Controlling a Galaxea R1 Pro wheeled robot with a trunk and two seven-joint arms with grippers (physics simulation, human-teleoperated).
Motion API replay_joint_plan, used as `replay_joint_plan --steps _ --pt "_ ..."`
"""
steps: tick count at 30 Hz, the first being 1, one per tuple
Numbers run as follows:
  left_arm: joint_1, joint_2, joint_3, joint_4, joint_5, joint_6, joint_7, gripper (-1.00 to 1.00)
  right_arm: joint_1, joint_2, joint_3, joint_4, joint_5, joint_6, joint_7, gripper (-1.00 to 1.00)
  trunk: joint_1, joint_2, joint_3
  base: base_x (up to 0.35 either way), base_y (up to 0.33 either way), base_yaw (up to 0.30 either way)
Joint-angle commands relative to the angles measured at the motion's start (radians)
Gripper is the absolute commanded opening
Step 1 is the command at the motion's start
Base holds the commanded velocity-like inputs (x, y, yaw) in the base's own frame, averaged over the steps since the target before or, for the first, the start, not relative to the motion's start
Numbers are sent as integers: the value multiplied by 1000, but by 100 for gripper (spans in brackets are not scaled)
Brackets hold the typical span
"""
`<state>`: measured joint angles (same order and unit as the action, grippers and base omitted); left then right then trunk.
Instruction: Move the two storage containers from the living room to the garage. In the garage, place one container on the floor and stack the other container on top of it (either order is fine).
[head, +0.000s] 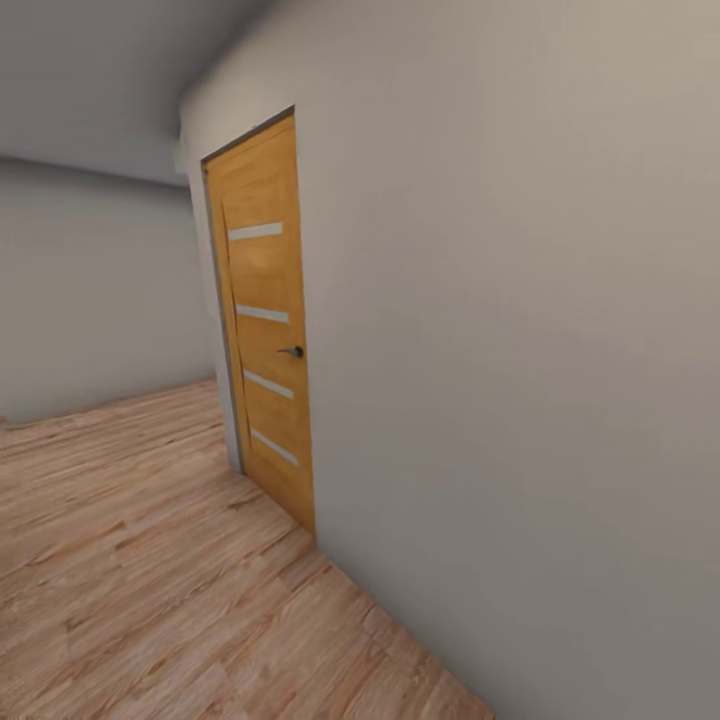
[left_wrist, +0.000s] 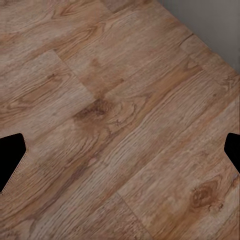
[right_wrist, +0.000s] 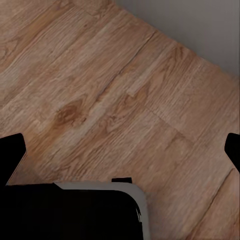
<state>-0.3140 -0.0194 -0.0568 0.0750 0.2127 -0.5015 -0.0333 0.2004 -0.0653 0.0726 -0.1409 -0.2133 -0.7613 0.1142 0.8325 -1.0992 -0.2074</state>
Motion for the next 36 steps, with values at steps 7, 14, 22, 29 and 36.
replay_joint_plan --steps 7,14,22,29,36 --pt "-2 -1 -6 5 10 -6 -3 100 1 -1 7 -2 -12 -1 4 100 1 -1 -1 325 0 291" --pt "-2 -1 -6 5 10 -6 -3 100 1 -1 7 -2 -12 -1 4 100 1 -1 -1 326 0 292" --pt "-2 -1 -6 5 10 -6 -3 100 1 -1 7 -2 -12 -1 4 100 1 -1 -1 325 9 293" --pt "-2 -1 -6 5 10 -6 -3 100 1 -1 7 -2 -11 -1 4 100 1 -1 -1 322 119 295" --pt "-2 -1 -6 5 10 -6 -3 100 1 -1 7 -2 -11 -1 4 100 1 -1 -1 316 135 296"
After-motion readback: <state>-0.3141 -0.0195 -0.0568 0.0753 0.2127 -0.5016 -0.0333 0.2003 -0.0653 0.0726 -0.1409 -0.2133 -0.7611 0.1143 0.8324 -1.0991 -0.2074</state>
